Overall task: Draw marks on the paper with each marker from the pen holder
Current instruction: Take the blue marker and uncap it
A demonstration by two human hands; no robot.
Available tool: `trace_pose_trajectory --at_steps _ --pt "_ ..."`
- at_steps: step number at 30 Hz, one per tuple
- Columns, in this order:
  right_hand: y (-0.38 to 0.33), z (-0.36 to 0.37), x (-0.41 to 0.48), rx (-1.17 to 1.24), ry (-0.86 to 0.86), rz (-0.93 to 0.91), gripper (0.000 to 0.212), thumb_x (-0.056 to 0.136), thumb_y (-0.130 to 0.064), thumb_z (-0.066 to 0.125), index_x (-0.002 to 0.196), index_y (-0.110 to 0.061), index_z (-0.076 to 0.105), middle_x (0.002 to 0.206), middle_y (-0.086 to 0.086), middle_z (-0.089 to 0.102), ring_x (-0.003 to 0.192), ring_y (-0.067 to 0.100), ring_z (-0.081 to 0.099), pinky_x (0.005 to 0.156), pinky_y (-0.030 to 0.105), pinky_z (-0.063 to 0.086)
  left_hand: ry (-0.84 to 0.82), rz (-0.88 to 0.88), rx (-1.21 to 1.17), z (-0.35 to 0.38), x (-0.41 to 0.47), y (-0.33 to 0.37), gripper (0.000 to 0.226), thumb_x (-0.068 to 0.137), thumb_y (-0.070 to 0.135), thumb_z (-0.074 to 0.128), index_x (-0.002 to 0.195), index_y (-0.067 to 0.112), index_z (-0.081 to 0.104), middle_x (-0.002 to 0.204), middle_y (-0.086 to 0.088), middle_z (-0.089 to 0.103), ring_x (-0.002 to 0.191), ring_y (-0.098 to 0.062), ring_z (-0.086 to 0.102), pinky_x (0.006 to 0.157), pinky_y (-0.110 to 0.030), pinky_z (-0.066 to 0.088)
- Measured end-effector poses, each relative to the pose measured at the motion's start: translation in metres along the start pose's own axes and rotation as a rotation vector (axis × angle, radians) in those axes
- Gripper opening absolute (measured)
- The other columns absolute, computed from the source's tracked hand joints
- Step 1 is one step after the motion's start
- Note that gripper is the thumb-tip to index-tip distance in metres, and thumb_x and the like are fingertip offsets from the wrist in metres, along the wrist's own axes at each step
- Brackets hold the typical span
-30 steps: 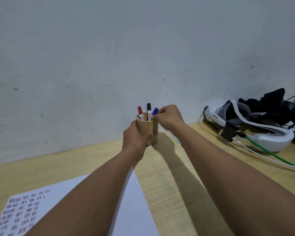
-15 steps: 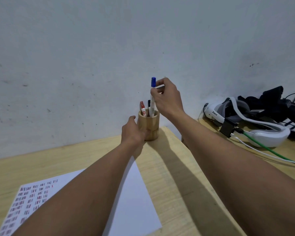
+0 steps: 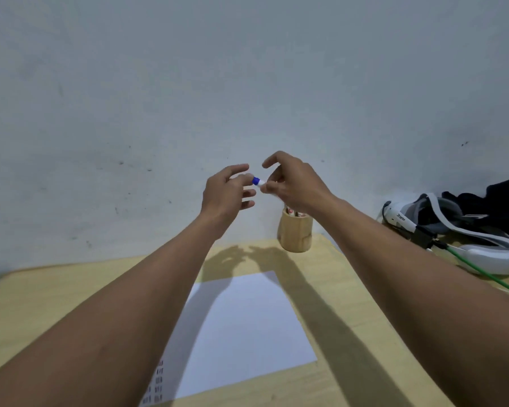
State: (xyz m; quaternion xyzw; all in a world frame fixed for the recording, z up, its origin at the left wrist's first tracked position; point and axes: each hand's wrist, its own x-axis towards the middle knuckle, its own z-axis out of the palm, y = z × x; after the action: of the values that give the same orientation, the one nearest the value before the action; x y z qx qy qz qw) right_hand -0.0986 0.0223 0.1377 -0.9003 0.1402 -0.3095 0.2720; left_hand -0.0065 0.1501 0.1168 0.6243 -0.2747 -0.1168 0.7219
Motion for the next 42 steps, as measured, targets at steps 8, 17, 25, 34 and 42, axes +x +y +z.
trace_pose_trajectory --at_steps 8,17,25,34,42 --pt "-0.039 0.012 -0.020 -0.126 0.071 -0.066 0.030 0.089 -0.031 0.075 0.113 -0.019 0.060 0.102 -0.002 0.066 0.091 0.017 0.059 0.068 0.032 0.048 0.076 0.084 0.023 -0.039 -0.023 0.007 0.005 0.091 0.005 0.069 0.090 0.005 0.074 0.082 -0.013 0.073 0.074 -0.021 0.072 0.079 -0.035 0.062" --pt "-0.084 0.067 -0.052 1.044 -0.039 0.605 0.028 0.093 -0.042 0.069 0.098 -0.014 0.068 0.070 -0.002 0.058 0.053 0.010 0.046 0.043 0.021 0.041 0.162 0.048 -0.043 -0.076 -0.043 0.015 0.010 0.093 0.012 0.069 0.097 0.005 0.074 0.086 -0.007 0.075 0.080 -0.015 0.074 0.077 -0.032 0.062" --pt "-0.103 0.096 -0.050 1.153 0.013 0.423 0.019 0.096 -0.018 0.069 0.084 -0.003 0.070 0.068 0.003 0.060 0.058 0.010 0.057 0.058 0.018 0.053 0.176 0.030 0.046 -0.116 -0.058 0.016 0.021 0.095 0.020 0.068 0.085 0.002 0.075 0.075 -0.009 0.070 0.066 -0.017 0.064 0.075 -0.032 0.063" --pt "-0.109 0.120 -0.068 0.957 0.003 0.378 0.013 0.095 -0.020 0.066 0.087 -0.010 0.068 0.071 0.003 0.062 0.059 0.012 0.056 0.053 0.023 0.052 0.315 -0.017 0.571 -0.177 -0.070 -0.011 0.007 0.080 0.022 0.078 0.082 0.018 0.073 0.078 -0.008 0.075 0.069 -0.021 0.071 0.070 -0.037 0.062" --pt "-0.106 0.144 -0.084 0.860 -0.057 0.372 0.011 0.095 -0.019 0.065 0.090 -0.008 0.066 0.075 0.004 0.063 0.056 0.013 0.053 0.049 0.023 0.050 0.311 -0.138 1.003 -0.214 -0.097 -0.067 0.015 0.083 0.009 0.074 0.097 0.014 0.077 0.092 -0.009 0.075 0.078 -0.028 0.068 0.065 -0.029 0.050"
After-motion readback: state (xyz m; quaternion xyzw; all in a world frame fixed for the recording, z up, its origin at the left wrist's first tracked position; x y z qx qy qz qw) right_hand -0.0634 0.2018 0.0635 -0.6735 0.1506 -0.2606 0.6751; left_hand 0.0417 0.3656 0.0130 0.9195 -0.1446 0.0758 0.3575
